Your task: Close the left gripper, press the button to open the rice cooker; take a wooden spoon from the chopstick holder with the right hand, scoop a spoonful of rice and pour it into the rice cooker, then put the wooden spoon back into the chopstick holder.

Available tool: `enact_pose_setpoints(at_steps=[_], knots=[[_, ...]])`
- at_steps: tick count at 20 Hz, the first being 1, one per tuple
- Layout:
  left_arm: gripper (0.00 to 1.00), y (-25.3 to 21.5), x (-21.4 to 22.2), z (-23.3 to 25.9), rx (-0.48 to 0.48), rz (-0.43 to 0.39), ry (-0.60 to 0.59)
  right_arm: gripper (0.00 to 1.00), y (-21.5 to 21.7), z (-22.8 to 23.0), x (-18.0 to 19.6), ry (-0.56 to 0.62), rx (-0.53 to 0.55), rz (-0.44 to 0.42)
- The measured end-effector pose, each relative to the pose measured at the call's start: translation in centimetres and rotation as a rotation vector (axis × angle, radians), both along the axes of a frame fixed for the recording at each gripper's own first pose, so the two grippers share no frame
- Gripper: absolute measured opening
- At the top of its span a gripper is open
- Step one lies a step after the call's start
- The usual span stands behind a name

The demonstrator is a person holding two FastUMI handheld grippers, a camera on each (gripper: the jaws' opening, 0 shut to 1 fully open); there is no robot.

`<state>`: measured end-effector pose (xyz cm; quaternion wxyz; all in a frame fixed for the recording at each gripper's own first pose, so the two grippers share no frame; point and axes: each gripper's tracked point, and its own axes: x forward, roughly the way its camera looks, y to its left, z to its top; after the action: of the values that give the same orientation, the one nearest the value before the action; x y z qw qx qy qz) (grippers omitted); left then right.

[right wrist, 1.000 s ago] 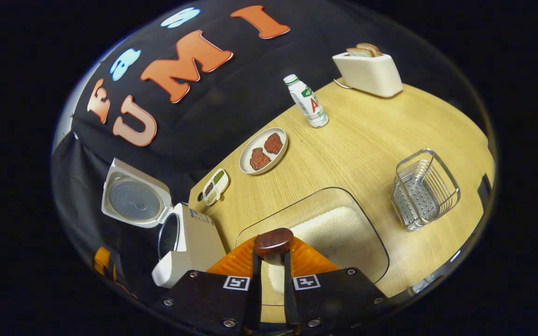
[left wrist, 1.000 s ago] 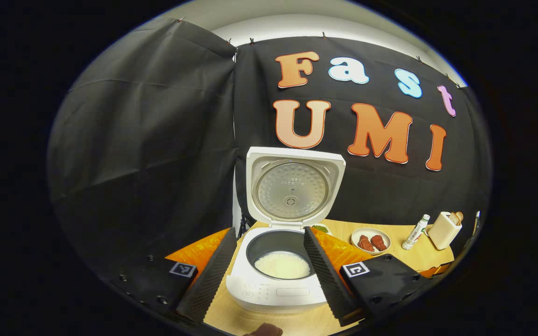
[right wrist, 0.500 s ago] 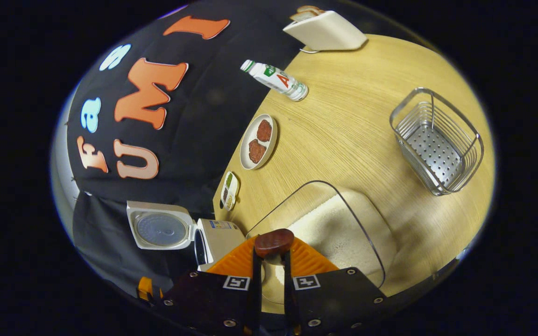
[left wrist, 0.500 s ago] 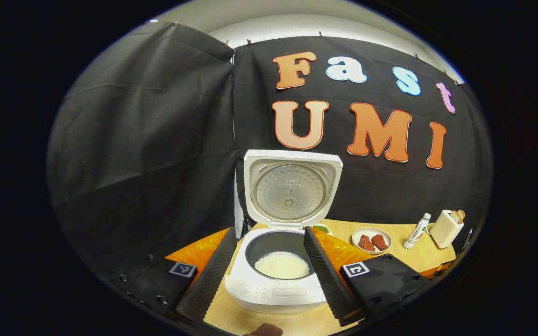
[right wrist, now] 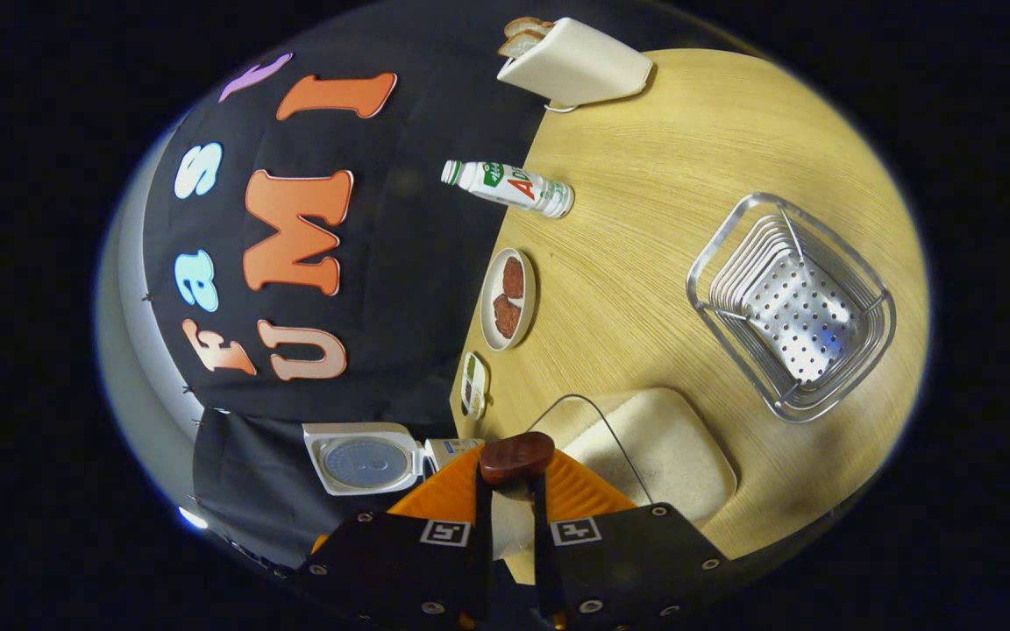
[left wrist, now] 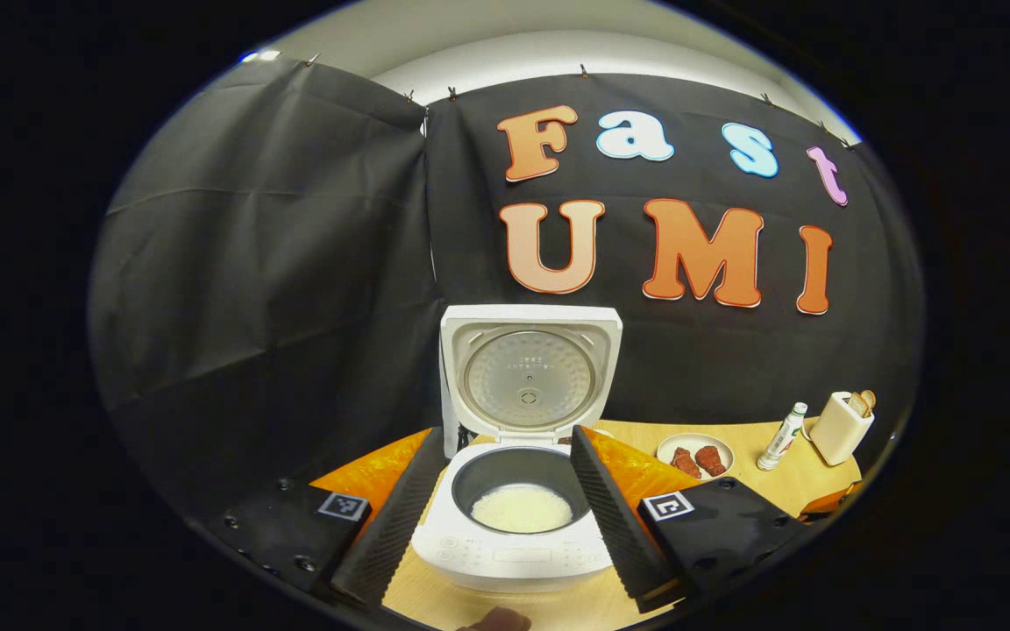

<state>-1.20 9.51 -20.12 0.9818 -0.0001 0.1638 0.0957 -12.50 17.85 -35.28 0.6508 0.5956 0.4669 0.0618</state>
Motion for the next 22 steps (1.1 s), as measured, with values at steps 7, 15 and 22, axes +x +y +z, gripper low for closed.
enact_pose_setpoints(at_steps=[7, 15, 22], knots=[[0.97, 0.5, -0.9, 0.3, 0.008, 0.04, -0.009, 0.19, 0.0, 3.0, 2.9, -0.017, 0.153, -0.045], [0.98, 3.9, -2.7, 0.3, 0.015, 0.125, -0.006, 0.19, 4.4, 9.5, 6.3, -0.056, 0.34, -0.051], [0.98, 8.1, -4.6, 0.3, 0.03, 0.196, 0.001, 0.19, 12.6, 15.3, 9.4, -0.088, 0.404, 0.031]])
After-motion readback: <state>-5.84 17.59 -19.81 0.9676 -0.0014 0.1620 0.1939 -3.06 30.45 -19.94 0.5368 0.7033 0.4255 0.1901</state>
